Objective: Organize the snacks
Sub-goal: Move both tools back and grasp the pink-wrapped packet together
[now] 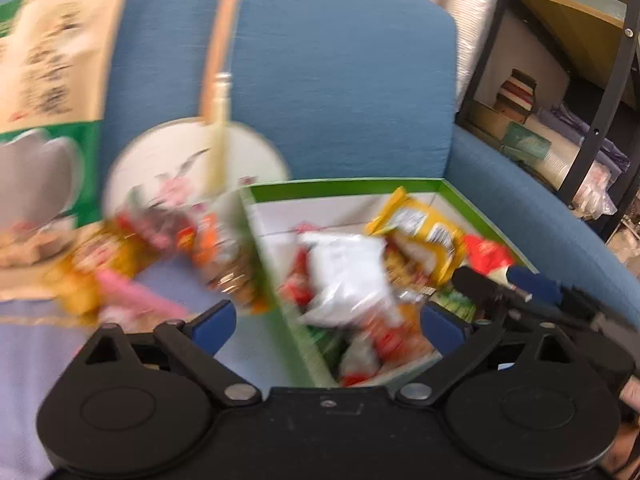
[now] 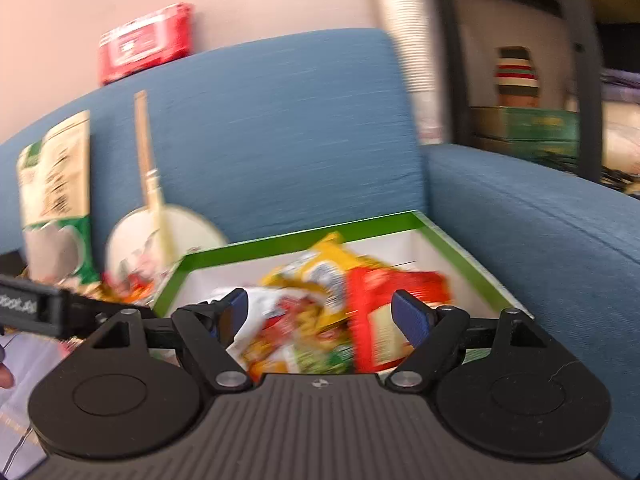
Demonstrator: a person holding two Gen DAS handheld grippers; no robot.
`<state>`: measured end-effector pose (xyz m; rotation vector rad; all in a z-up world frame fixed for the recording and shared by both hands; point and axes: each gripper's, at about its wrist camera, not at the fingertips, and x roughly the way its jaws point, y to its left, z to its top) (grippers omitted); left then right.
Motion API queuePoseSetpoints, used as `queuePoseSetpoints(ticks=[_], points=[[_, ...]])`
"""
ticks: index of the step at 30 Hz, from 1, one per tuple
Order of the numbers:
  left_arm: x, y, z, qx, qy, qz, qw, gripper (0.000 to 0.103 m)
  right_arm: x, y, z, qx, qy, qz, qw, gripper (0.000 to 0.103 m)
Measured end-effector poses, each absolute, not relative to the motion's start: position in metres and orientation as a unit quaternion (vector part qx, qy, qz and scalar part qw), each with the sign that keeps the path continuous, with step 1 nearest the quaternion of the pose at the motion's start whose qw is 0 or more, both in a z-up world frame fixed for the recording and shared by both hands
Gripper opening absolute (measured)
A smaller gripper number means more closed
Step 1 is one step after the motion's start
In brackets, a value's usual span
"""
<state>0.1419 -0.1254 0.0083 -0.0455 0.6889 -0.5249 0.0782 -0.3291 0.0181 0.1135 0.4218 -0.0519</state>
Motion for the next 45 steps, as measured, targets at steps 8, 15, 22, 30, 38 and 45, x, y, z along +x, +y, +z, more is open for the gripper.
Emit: queuePoseSetpoints(ticks=[8, 15, 22, 30, 38, 45], points=[[0.138, -0.035, 0.005, -0.029, 0.337, -0.180, 0.924, 0.103, 0.071, -0.245, 0.029, 0.023, 0.220, 0.119, 0.968, 0.103], [0.166, 0.004, -0.003, -0.088, 0.362, -0.176, 0.911, 0.103, 0.093, -0.170, 0.017, -0.052, 0.262, 0.223, 0.937, 0.100], [0.198, -0.012, -0.028, -0.069, 0.397, -0.200, 0.893, 0.103, 0.097, -0.171, -0.008, -0.028, 0.293, 0.234, 0.926, 0.098], [0.194, -0.018, -0.047, -0.074, 0.444, -0.222, 0.865, 0.006, 0.084, -0.175, -0.013, -0.026, 0.319, 0.237, 0.917, 0.098], [0.152, -0.011, -0.026, -0.072, 0.398, -0.227, 0.886, 0.103, 0.079, -0.171, -0.012, -0.033, 0.313, 0.226, 0.922, 0.098], [0.199, -0.036, -0.007, -0.063, 0.358, -0.221, 0.905, 0.103, 0.082, -0.175, -0.017, -0.025, 0.325, 0.222, 0.919, 0.098]])
